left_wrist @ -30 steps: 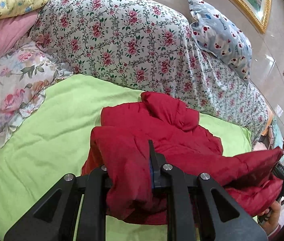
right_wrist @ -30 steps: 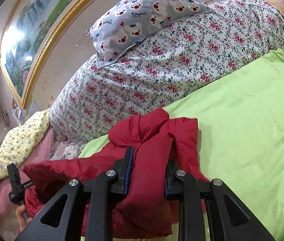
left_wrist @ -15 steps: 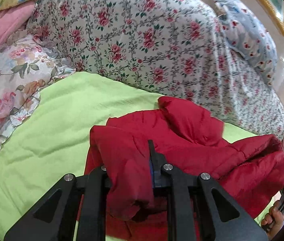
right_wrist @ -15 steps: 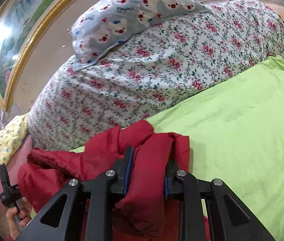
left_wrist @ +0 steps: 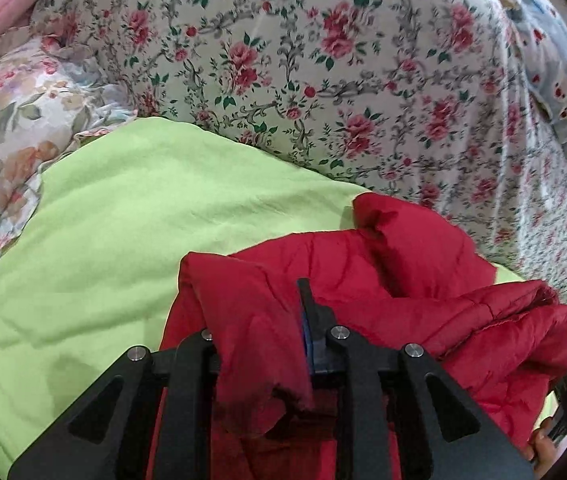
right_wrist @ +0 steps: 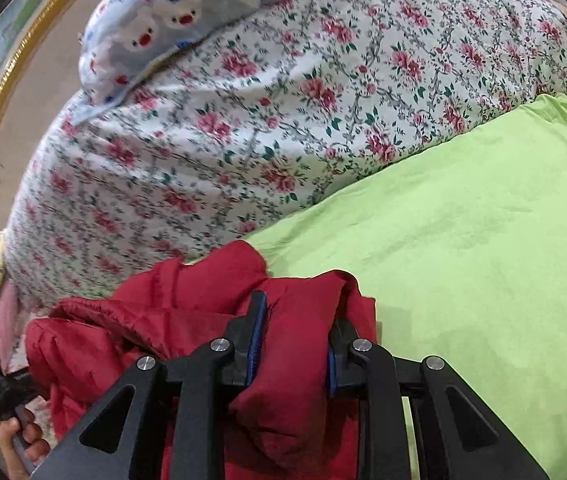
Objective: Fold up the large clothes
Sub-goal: 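Carry the gripped hem over the coat body toward the collar with both tools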
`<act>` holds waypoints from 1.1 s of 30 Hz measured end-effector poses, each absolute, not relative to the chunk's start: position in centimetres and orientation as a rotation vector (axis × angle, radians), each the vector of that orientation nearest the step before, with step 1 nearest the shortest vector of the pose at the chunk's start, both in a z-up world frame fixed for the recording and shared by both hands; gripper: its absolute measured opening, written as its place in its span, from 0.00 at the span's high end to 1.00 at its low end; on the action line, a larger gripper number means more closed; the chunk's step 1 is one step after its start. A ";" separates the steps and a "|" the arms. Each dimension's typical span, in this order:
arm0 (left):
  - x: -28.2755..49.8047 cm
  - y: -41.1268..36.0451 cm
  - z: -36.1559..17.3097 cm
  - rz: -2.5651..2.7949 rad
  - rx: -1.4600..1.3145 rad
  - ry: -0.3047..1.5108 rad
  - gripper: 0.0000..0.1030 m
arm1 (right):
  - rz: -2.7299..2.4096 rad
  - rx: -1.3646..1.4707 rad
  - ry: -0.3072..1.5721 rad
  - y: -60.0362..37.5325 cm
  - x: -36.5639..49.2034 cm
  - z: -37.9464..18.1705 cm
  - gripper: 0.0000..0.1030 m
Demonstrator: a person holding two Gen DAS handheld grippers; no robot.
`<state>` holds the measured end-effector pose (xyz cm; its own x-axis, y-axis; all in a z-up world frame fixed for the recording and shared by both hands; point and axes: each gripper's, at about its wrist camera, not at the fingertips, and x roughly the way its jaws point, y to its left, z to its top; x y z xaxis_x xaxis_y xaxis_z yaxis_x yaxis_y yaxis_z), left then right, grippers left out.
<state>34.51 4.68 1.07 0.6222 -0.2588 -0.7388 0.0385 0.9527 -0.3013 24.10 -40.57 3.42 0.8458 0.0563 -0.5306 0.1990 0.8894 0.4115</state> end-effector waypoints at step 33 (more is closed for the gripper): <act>27.4 5.7 3.7 -0.308 -0.274 0.800 0.52 | -0.187 0.444 0.680 -41.2 31.1 -0.7 0.74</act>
